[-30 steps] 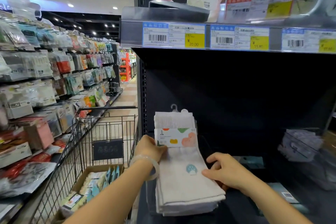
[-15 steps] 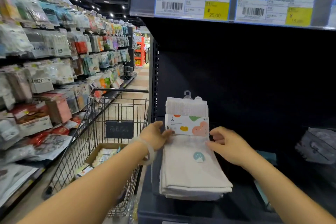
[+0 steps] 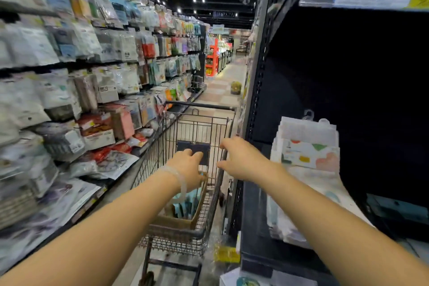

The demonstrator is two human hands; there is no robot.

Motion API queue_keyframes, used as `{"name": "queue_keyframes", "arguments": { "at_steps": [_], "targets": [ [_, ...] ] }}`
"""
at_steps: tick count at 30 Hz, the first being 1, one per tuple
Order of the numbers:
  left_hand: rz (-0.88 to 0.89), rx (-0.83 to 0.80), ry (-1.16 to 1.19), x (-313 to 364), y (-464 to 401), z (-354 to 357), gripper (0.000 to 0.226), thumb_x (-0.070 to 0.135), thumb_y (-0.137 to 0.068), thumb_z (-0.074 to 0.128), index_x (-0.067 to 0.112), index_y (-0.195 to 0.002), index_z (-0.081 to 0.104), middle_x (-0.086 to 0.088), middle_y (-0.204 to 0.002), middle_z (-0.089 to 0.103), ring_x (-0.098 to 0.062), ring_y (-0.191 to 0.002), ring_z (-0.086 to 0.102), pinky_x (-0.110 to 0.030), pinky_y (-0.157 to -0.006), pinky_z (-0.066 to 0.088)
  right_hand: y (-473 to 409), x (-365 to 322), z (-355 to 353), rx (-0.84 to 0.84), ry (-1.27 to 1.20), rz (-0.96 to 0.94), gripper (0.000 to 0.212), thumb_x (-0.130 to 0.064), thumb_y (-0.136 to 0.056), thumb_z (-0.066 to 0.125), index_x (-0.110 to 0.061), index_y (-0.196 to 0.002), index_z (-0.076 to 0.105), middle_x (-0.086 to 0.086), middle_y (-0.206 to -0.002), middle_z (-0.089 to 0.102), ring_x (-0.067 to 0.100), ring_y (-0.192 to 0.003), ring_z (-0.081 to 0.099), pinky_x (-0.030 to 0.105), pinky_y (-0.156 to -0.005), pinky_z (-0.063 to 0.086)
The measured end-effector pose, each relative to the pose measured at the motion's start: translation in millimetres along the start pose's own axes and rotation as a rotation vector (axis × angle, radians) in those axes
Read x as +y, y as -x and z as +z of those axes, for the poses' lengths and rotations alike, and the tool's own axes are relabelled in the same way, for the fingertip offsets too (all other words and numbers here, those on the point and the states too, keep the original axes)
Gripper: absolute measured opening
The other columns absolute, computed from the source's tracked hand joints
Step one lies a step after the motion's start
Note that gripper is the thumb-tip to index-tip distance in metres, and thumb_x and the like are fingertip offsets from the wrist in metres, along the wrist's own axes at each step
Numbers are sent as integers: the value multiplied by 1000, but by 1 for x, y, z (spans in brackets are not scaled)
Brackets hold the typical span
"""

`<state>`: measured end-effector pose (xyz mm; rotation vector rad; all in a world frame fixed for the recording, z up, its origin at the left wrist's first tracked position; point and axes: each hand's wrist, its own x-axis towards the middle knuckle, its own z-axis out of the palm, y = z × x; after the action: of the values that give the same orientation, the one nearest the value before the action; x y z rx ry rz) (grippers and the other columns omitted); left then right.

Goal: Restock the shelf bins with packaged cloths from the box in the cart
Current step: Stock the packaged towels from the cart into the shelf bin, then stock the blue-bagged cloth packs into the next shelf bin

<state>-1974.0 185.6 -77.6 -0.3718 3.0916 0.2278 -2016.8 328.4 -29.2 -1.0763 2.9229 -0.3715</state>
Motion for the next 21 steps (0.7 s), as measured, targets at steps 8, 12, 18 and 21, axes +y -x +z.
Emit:
{"name": "queue_keyframes", "arguments": {
  "at_steps": [8, 12, 18, 21],
  "targets": [
    [-91, -115, -27, -107, 21, 20, 61, 40, -91, 52, 17, -144, 30, -9, -142, 39, -26, -130, 38, -39, -107, 37, -49, -61, 100, -232, 38, 22, 52, -29, -92, 57, -9, -136, 38, 14, -134, 45, 32, -120, 47, 40, -95, 44],
    [-129, -177, -57, -150, 25, 37, 60, 40, -92, 52, 18, -144, 31, -8, -141, 41, -25, -129, 38, -36, -104, 36, -62, -71, 138, -325, 18, 73, 60, -27, -93, 54, -9, -143, 29, 15, -134, 45, 32, -117, 49, 39, -92, 49],
    [-184, -236, 30, -188, 14, 56, 60, 39, -90, 56, 16, -141, 35, -10, -139, 43, -26, -126, 44, -35, -103, 39, -84, -78, 164, -366, -1, 126, 41, -23, -91, 56, -9, -128, 44, 12, -121, 53, 27, -105, 55, 38, -87, 50],
    [-175, -232, 62, -198, -2, 64, 60, 37, -91, 56, 16, -142, 34, -10, -139, 43, -26, -126, 44, -35, -104, 38, -104, -76, 172, -370, -9, 147, 45, -25, -91, 57, -9, -130, 44, 11, -123, 53, 27, -106, 55, 38, -87, 50]
  ]
}}
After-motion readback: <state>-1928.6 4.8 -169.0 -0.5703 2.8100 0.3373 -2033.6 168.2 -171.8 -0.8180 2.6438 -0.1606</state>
